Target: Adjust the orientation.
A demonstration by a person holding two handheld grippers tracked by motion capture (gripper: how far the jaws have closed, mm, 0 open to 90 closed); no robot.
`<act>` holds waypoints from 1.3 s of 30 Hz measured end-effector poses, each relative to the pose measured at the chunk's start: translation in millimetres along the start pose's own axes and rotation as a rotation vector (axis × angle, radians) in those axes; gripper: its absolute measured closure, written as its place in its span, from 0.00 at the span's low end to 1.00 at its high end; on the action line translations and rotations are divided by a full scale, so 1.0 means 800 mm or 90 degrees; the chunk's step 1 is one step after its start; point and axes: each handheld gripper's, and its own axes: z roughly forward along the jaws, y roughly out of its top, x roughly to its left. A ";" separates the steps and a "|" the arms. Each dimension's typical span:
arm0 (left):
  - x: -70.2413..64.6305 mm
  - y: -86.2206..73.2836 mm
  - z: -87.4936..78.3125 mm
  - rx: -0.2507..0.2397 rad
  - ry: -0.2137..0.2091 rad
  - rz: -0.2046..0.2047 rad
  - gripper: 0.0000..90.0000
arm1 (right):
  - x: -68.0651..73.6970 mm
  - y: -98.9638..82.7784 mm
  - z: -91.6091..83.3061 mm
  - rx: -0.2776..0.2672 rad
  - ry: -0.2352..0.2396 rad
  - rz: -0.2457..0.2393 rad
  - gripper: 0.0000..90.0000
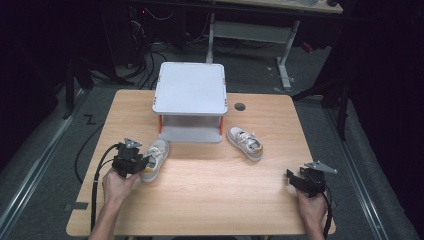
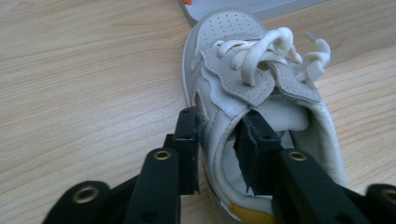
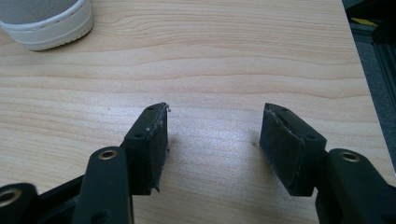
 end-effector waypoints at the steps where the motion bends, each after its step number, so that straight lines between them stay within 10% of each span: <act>1: 0.000 0.000 -0.001 -0.001 0.006 -0.001 0.83 | 0.000 0.000 0.000 0.000 0.000 0.000 0.47; 19: -0.018 0.004 -0.010 -0.018 0.014 -0.023 0.94 | 0.001 0.000 0.000 0.001 -0.004 -0.008 0.46; 39: -0.101 0.037 -0.006 -0.019 -0.054 0.007 0.94 | 0.000 0.000 0.000 0.000 0.000 -0.001 0.46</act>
